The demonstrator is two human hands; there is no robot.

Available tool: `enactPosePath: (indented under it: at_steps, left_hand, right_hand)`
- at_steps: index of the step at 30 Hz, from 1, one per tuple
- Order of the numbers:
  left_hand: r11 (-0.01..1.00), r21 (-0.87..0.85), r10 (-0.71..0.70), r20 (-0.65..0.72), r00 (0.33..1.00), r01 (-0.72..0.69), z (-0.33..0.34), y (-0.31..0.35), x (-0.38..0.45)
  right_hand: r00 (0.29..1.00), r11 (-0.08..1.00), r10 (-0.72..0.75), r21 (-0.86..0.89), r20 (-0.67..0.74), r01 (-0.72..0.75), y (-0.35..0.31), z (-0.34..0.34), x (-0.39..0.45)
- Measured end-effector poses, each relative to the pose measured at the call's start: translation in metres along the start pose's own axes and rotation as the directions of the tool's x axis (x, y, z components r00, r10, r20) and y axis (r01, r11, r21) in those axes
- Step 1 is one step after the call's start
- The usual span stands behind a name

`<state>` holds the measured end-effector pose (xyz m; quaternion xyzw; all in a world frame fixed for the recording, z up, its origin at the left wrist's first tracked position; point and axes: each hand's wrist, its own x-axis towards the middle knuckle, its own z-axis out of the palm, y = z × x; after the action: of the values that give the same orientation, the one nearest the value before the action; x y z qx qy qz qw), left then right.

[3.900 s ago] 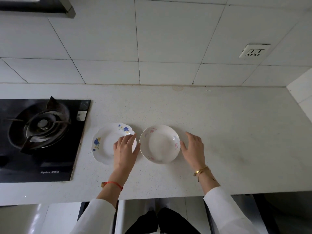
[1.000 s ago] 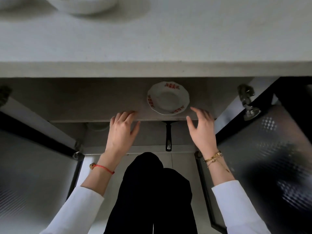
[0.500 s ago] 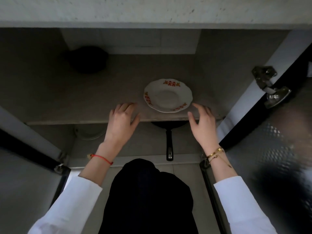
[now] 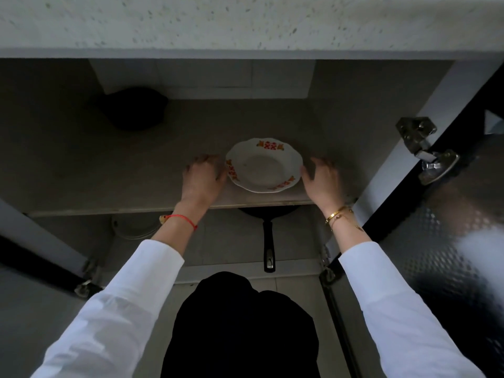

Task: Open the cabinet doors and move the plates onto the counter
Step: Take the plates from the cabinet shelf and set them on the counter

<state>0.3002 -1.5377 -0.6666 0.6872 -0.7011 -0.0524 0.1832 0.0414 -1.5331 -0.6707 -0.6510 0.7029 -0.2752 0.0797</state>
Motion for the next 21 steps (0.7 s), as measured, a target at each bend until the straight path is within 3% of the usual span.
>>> enactPosePath:
  at_steps: [10,21]
  left_hand:
    - [0.994,0.056,-0.094,0.083,0.992,0.09,0.026,0.002,0.022]
    - [0.964,-0.242,-0.092,0.094,0.991,0.113,0.029,0.001,0.014]
  right_hand:
    - [0.992,0.998,0.067,0.007,0.106,-0.068,0.009,0.018,0.013]
    - [0.981,0.96,0.136,0.225,0.136,-0.164,0.006,0.023,0.009]
